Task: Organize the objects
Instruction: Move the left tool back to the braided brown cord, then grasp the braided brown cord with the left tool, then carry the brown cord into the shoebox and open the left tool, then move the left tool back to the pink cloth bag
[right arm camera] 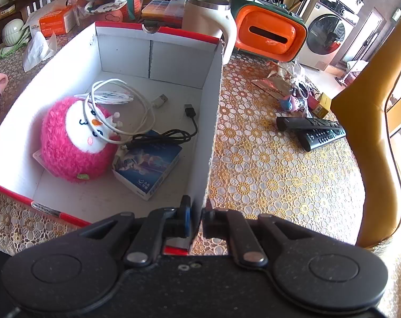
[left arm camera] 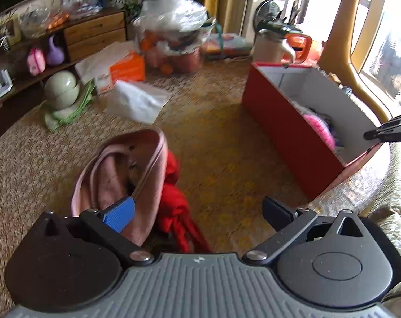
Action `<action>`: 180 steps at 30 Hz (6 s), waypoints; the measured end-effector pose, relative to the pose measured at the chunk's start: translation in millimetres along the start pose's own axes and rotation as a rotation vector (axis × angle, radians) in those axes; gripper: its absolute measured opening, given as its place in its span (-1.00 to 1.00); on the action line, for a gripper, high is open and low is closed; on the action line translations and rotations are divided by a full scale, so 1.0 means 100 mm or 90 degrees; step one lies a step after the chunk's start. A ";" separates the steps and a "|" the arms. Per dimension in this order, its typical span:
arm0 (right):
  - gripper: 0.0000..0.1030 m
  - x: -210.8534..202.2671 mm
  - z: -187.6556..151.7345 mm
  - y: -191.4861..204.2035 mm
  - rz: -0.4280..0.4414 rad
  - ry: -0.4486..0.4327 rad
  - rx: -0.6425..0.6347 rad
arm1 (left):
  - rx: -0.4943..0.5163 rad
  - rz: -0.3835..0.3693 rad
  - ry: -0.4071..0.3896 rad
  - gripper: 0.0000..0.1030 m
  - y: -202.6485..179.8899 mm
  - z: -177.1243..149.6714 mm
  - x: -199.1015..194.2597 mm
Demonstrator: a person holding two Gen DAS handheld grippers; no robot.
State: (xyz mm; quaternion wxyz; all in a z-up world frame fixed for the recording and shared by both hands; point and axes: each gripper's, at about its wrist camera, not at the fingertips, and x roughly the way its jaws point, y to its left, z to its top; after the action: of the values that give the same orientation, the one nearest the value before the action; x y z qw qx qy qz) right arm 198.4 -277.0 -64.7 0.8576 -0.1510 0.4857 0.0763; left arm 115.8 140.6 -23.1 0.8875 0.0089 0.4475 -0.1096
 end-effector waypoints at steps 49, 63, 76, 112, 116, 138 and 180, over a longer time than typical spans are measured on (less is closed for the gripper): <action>-0.84 -0.01 0.01 0.02 -0.001 0.009 -0.013 | -0.049 0.079 0.139 -0.84 0.38 -0.71 0.59; -0.86 -0.01 0.00 0.01 0.005 0.001 -0.010 | -0.051 0.048 0.070 -0.85 0.20 -0.39 0.08; -0.86 0.01 0.01 0.01 0.013 -0.002 -0.010 | 0.028 0.001 -0.010 -0.85 -0.33 0.34 -0.21; -0.90 0.00 -0.03 -0.09 0.051 -0.010 0.016 | 0.336 -0.171 0.037 -0.85 -2.91 1.24 1.30; -0.90 0.01 -0.03 -0.10 0.054 -0.010 0.016 | 0.346 -0.178 0.054 -0.85 -3.03 1.19 1.46; -0.90 0.00 -0.04 -0.10 0.057 -0.010 0.018 | 0.309 -0.154 0.135 -0.80 -2.98 1.11 1.83; -0.88 0.00 -0.02 -0.06 0.032 0.003 -0.004 | 0.156 -0.075 -0.028 0.24 -1.31 0.82 0.14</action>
State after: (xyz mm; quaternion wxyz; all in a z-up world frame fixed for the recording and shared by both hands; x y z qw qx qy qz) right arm 198.7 -283.3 -64.9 0.8539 -0.1416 0.4909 0.0990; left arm 162.6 1.0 25.4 0.8813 0.0886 0.4108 -0.2159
